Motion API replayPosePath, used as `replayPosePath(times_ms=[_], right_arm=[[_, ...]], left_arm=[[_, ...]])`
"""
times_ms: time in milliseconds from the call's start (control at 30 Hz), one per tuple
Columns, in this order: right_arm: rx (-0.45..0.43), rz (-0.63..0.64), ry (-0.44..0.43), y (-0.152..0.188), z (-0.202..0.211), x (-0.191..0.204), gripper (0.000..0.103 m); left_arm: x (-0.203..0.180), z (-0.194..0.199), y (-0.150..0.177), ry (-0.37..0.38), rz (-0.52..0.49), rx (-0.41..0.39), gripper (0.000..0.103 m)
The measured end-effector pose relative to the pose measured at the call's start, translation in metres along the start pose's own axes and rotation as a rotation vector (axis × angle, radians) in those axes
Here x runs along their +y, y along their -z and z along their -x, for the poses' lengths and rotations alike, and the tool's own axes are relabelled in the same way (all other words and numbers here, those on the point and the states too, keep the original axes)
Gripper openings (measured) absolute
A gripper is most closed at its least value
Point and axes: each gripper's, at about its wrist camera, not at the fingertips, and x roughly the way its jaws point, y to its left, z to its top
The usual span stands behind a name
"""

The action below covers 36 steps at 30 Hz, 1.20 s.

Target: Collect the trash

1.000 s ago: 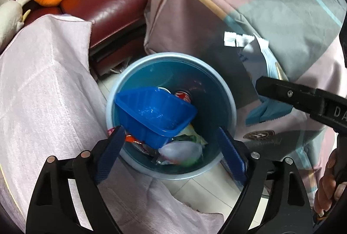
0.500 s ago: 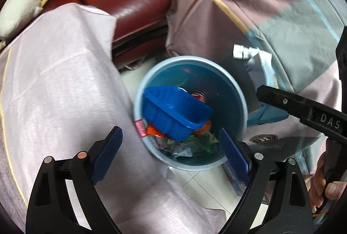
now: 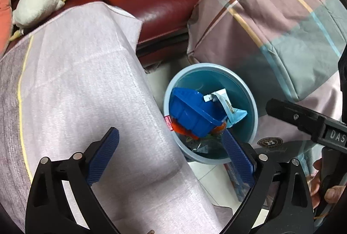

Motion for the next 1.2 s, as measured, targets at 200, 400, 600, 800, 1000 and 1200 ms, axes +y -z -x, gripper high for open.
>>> replayPosePath(times_ms=[200,400,600,800,1000,1200], right_arm=[[0.011,0.005,0.028,0.014,0.010,0.012,0.089],[-0.010,0.063,0.107,0.034,0.025,0.032,0.089],[-0.020,0.119,0.173,0.053,0.040,0.052,0.093],[-0.035,0.159,0.201,0.077,0.055,0.068,0.094],[-0.057,0.179,0.203,0.098,0.070,0.075,0.094],[-0.078,0.188,0.219,0.115,0.082,0.075,0.094]], left_arm=[[0.009,0.020,0.009,-0.007,0.005,-0.030,0.098],[0.025,0.045,0.028,-0.009,0.034,-0.065,0.099],[0.040,0.068,0.048,-0.012,0.045,-0.085,0.099],[0.045,0.085,0.070,-0.037,0.047,-0.107,0.099],[0.046,0.101,0.090,-0.057,0.044,-0.129,0.099],[0.043,0.108,0.103,-0.070,0.035,-0.142,0.099]])
